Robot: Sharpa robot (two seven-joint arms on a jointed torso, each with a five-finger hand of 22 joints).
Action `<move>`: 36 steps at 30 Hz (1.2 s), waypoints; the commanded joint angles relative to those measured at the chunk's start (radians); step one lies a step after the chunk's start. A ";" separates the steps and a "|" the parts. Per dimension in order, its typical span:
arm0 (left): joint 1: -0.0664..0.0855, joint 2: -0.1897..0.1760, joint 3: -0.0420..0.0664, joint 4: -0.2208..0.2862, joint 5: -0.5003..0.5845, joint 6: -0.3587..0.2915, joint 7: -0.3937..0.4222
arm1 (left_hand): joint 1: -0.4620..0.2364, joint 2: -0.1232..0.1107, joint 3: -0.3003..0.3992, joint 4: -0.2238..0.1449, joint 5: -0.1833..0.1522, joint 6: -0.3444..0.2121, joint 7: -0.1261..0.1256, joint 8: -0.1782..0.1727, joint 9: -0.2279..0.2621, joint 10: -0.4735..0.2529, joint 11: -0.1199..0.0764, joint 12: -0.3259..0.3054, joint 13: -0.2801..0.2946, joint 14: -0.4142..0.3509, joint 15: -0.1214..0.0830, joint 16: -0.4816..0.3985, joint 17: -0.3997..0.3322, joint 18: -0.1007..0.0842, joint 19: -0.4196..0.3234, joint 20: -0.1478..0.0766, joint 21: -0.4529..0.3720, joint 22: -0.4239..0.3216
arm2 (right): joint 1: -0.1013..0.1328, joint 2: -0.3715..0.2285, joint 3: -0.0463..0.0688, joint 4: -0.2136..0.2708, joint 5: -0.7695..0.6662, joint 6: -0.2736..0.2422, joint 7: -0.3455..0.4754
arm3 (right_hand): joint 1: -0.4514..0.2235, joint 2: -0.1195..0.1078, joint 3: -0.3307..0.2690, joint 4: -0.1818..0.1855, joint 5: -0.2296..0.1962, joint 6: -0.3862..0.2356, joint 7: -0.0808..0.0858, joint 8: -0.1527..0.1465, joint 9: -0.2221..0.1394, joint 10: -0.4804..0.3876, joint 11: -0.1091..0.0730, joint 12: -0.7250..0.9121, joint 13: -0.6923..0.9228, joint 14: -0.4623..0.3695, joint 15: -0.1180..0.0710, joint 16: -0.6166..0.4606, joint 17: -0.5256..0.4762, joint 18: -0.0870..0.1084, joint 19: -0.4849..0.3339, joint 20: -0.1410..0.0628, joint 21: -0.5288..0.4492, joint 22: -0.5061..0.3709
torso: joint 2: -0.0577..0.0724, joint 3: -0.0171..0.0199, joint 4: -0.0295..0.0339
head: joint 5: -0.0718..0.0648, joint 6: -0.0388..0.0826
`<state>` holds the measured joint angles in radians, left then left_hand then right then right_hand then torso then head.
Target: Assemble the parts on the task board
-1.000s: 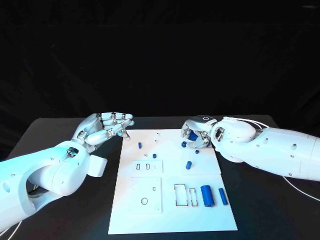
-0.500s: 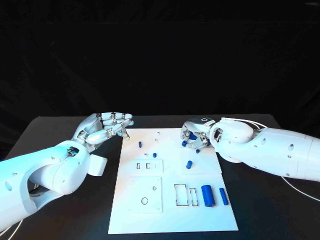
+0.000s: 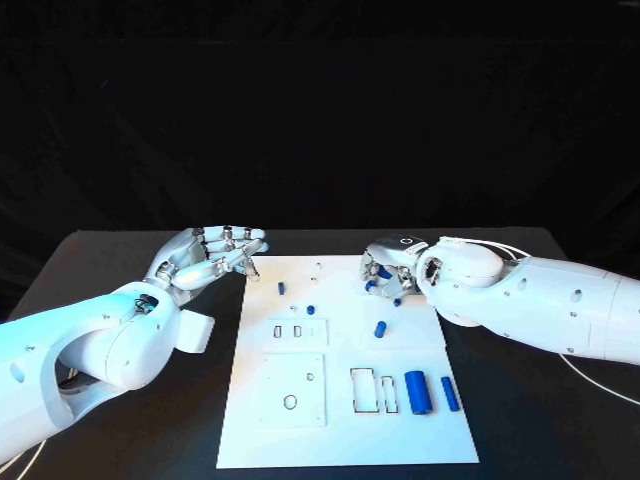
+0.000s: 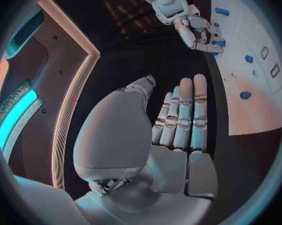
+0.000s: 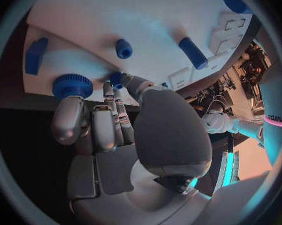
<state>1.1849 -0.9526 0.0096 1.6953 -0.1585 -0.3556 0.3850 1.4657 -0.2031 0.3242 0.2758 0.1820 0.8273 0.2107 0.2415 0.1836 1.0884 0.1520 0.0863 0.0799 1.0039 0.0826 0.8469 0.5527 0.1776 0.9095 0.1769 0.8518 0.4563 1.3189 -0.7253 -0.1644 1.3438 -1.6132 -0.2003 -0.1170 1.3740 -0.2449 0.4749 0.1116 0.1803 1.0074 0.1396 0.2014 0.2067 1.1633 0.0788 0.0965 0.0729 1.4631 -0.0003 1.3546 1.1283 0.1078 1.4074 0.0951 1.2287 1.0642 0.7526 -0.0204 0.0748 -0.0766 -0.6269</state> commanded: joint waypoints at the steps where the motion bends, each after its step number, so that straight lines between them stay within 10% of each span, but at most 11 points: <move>1: 0.003 0.000 0.001 0.002 0.000 0.018 0.002 | -0.006 0.002 -0.003 0.002 -0.006 -0.007 0.014 -0.004 0.002 -0.002 0.004 -0.007 0.001 -0.006 0.002 0.005 -0.001 0.003 -0.009 0.001 0.005 0.002 | -0.005 0.003 -0.002 0.002 -0.011 0.009 0.002 | -0.002 0.011 0.010 0.000 0.005 0.012 -0.001 0.009 0.004 0.012 0.001 0.007 0.002 0.034 -0.005 0.006 -0.002 -0.016 0.010 -0.002 0.012 0.014 | 0.003 -0.0021 0.0005 | -0.002 0.000; 15: 0.003 0.000 0.001 -0.004 0.002 0.022 -0.001 | -0.004 0.005 -0.001 0.001 -0.006 -0.007 0.014 -0.004 0.002 -0.002 0.004 -0.006 0.002 -0.006 0.002 0.006 -0.002 0.003 -0.012 0.002 0.009 0.004 | -0.005 -0.011 -0.002 0.019 -0.014 -0.135 -0.009 | 0.041 0.058 0.075 -0.031 -0.027 0.073 -0.022 0.067 0.062 0.090 -0.026 0.032 0.021 0.032 -0.027 0.018 -0.006 -0.039 0.051 -0.021 0.107 0.153 | 0.006 -0.0037 0.0025 | -0.002 0.004; 36: 0.003 -0.001 0.001 -0.004 0.004 0.028 -0.001 | 0.007 0.010 0.008 -0.005 -0.005 -0.004 0.011 -0.002 0.004 0.000 0.001 -0.006 0.003 -0.008 0.000 0.009 -0.005 0.004 -0.023 0.002 0.026 0.015 | 0.015 0.066 0.006 0.012 -0.049 -0.309 -0.069 | 0.043 0.049 0.087 -0.061 -0.030 0.080 -0.024 0.089 0.095 0.114 -0.033 0.039 0.040 0.032 -0.033 0.024 -0.006 -0.048 0.062 -0.027 0.140 0.202 | 0.011 -0.0053 0.0072 | 0.003 0.014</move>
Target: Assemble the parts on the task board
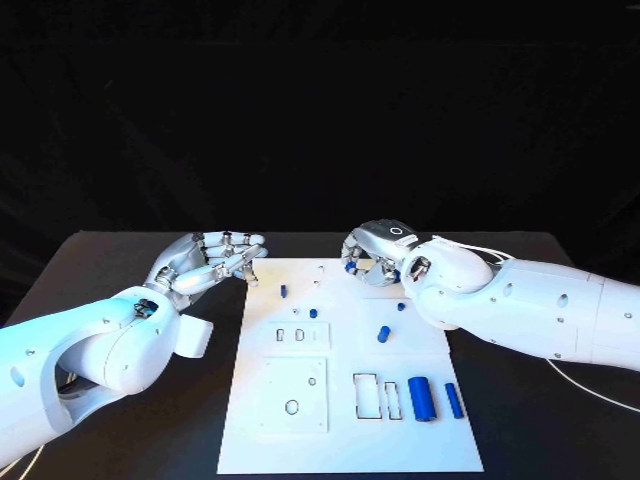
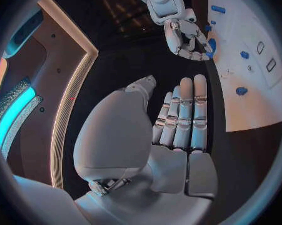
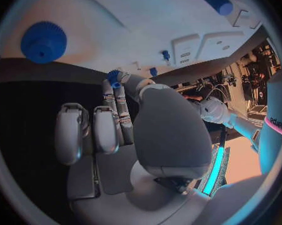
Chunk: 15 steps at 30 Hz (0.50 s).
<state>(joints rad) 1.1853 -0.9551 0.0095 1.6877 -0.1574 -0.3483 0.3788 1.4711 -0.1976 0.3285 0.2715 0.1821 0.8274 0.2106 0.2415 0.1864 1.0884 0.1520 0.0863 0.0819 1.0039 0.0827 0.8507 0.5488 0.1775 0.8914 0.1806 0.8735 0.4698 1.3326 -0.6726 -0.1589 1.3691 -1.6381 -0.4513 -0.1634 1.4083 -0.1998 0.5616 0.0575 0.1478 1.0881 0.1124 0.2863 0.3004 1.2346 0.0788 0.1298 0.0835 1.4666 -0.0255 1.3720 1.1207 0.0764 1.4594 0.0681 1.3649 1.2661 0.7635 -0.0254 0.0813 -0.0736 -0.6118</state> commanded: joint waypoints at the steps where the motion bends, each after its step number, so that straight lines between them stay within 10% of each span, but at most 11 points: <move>1: 0.003 0.001 0.001 0.003 0.003 0.021 0.006 | 0.002 0.005 0.004 -0.001 -0.005 -0.004 0.011 -0.002 0.002 0.001 0.001 -0.006 0.001 -0.008 0.000 0.005 -0.001 0.004 -0.005 -0.002 0.004 0.001 | 0.002 0.022 0.001 -0.021 -0.023 -0.060 -0.023 | 0.008 0.004 0.000 -0.007 0.003 -0.001 0.003 0.004 0.001 0.042 -0.033 0.005 0.029 0.029 -0.008 0.007 0.001 -0.016 0.010 -0.001 0.003 0.000 | 0.000 -0.0002 0.0007 | 0.000 -0.001; 15: 0.003 0.009 0.001 0.001 0.003 0.024 0.005 | 0.003 0.004 0.004 -0.001 -0.005 -0.005 0.010 -0.002 0.002 0.000 0.001 -0.006 0.001 -0.008 0.000 0.006 -0.001 0.004 -0.007 -0.002 0.006 0.003 | -0.004 0.118 0.001 -0.114 -0.010 -0.047 -0.009 | 0.005 0.004 0.001 -0.007 0.002 -0.003 0.003 0.004 0.004 0.041 -0.032 0.004 0.030 0.029 -0.007 0.007 0.000 -0.016 0.009 0.000 0.003 0.000 | 0.003 -0.0011 0.0065 | 0.009 -0.005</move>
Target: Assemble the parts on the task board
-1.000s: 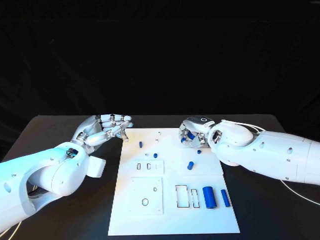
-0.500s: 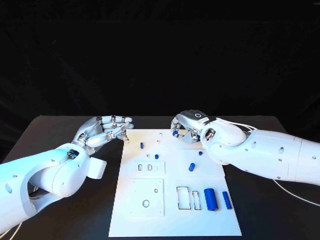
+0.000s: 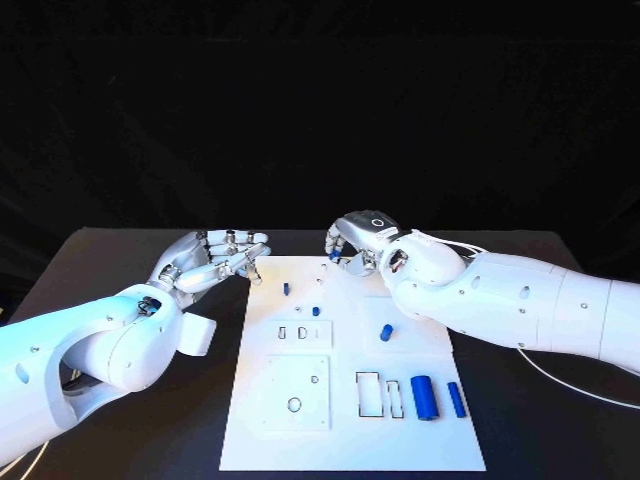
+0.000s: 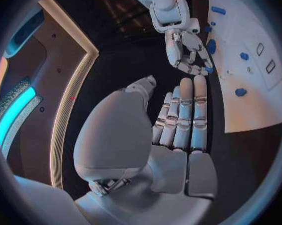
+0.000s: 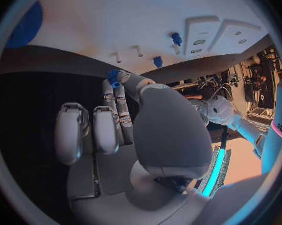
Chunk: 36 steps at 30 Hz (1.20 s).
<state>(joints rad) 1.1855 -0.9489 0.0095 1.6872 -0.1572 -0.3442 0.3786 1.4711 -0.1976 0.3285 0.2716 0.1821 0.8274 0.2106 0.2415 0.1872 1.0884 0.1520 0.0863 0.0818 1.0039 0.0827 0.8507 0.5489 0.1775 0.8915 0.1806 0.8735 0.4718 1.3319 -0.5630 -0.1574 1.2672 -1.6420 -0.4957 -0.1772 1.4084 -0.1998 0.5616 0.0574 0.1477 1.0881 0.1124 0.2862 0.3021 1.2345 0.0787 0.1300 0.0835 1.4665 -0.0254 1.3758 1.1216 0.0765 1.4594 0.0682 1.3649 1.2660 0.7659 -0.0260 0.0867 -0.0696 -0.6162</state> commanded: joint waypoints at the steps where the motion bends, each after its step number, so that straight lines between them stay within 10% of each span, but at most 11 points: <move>1: 0.003 0.003 0.001 0.002 0.003 0.020 0.005 | 0.003 0.004 0.004 -0.002 -0.005 -0.005 0.010 -0.002 0.001 0.000 0.001 -0.006 0.001 -0.009 0.000 0.006 -0.001 0.004 -0.007 -0.002 0.006 0.001 | -0.005 0.012 0.000 -0.016 -0.005 -0.001 0.005 | 0.005 0.004 0.001 -0.007 0.002 -0.003 0.003 0.004 0.002 0.041 -0.032 0.003 0.030 0.029 -0.007 0.003 -0.001 -0.016 0.009 0.000 0.003 0.001 | 0.001 -0.0007 0.0016 | 0.005 -0.001; 36: 0.006 0.009 0.001 -0.001 0.001 0.020 0.004 | 0.003 0.002 0.004 -0.002 -0.006 -0.007 0.012 -0.003 0.001 -0.002 0.002 -0.007 0.001 -0.009 0.000 0.007 -0.002 0.004 -0.009 -0.001 0.010 0.004 | -0.031 0.079 -0.004 -0.101 0.015 0.036 0.030 | -0.008 0.001 0.002 -0.004 0.004 -0.012 0.005 0.002 0.008 0.035 -0.029 -0.003 0.032 0.029 -0.005 0.005 -0.003 -0.016 0.007 0.002 0.002 -0.001 | 0.004 -0.0021 0.0022 | 0.017 -0.001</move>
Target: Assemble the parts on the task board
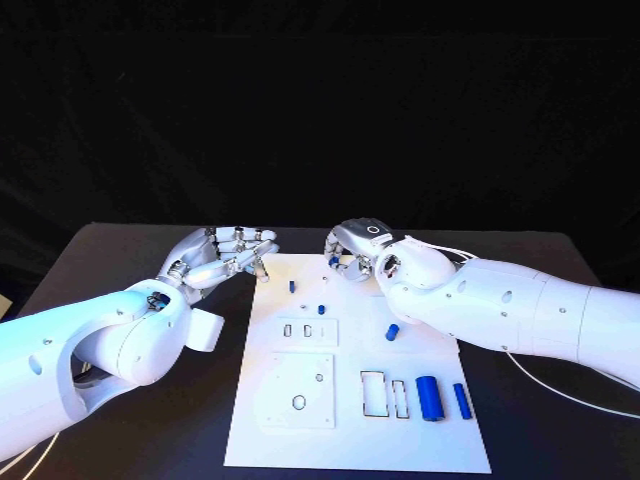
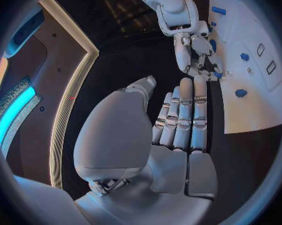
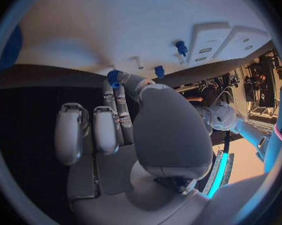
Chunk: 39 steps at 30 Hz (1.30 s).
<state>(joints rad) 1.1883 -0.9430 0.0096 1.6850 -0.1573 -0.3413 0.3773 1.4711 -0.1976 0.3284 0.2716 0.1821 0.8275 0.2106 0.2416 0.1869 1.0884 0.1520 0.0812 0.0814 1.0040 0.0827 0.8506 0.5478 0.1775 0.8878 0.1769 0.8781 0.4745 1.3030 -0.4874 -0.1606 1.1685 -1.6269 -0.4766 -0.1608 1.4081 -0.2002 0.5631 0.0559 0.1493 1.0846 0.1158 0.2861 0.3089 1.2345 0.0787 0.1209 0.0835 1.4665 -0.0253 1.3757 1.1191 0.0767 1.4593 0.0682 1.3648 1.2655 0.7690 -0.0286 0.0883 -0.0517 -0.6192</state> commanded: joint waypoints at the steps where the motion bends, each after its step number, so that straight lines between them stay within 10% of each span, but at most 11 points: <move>1: 0.003 0.003 0.001 0.001 0.001 0.017 0.005 | 0.003 0.002 0.005 -0.002 -0.006 -0.007 0.012 -0.003 0.001 -0.002 0.002 -0.002 0.001 -0.009 0.000 0.007 -0.001 0.004 -0.006 0.002 0.006 0.001 | -0.002 0.005 0.000 -0.003 0.000 0.018 0.014 | -0.008 0.001 0.001 -0.003 0.002 -0.009 0.002 0.002 0.001 0.035 -0.029 0.006 0.032 0.029 -0.005 0.005 0.000 -0.016 0.007 0.002 0.002 -0.001 | 0.001 0.0006 0.0007 | -0.001 0.002; 33: 0.022 0.005 0.001 0.001 0.000 0.019 0.000 | 0.002 0.003 0.005 -0.001 -0.007 -0.009 0.013 -0.004 0.001 -0.004 0.003 -0.003 0.001 -0.010 0.001 0.007 -0.002 0.004 -0.009 0.003 0.010 0.003 | -0.005 0.028 -0.001 -0.047 0.010 0.032 0.025 | -0.068 -0.047 0.000 0.017 -0.017 -0.104 0.027 -0.034 0.021 -0.078 0.007 -0.057 0.025 0.016 0.025 -0.004 -0.041 0.000 -0.030 0.027 -0.054 -0.074 | 0.006 -0.0015 -0.0025 | 0.009 0.004; 39: 0.022 0.003 0.001 -0.001 0.000 0.019 -0.001 | 0.002 0.003 0.005 -0.001 -0.007 -0.009 0.013 -0.004 0.001 -0.004 0.003 -0.003 0.001 -0.010 0.001 0.007 -0.002 0.004 -0.009 0.003 0.010 0.003 | -0.003 -0.010 -0.001 -0.001 0.015 0.008 0.025 | -0.055 -0.044 -0.176 0.033 0.014 -0.180 0.028 -0.082 0.025 -0.243 0.030 -0.047 -0.001 -0.014 0.043 -0.057 -0.150 0.044 -0.116 0.046 -0.244 -0.306 | 0.005 -0.0018 -0.0037 | 0.008 0.006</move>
<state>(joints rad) 1.2080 -0.9405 0.0095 1.6830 -0.1575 -0.3391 0.3725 1.4711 -0.1976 0.3284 0.2716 0.1821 0.8275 0.2106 0.2416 0.1867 1.0884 0.1520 0.0812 0.0813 1.0005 0.0862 0.8545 0.5471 0.1775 0.8845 0.1805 0.8822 0.4770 1.2989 -0.4873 -0.1616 1.1535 -1.6135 -0.4596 -0.1448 1.3538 -0.2411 0.3840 0.0904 0.1613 0.9075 0.1418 0.2047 0.3344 0.9996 0.1077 0.0742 0.0842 1.4522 0.0148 1.3186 0.9692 0.1094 1.3465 0.1139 1.1250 0.9646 0.7753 -0.0306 0.0856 -0.0429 -0.6138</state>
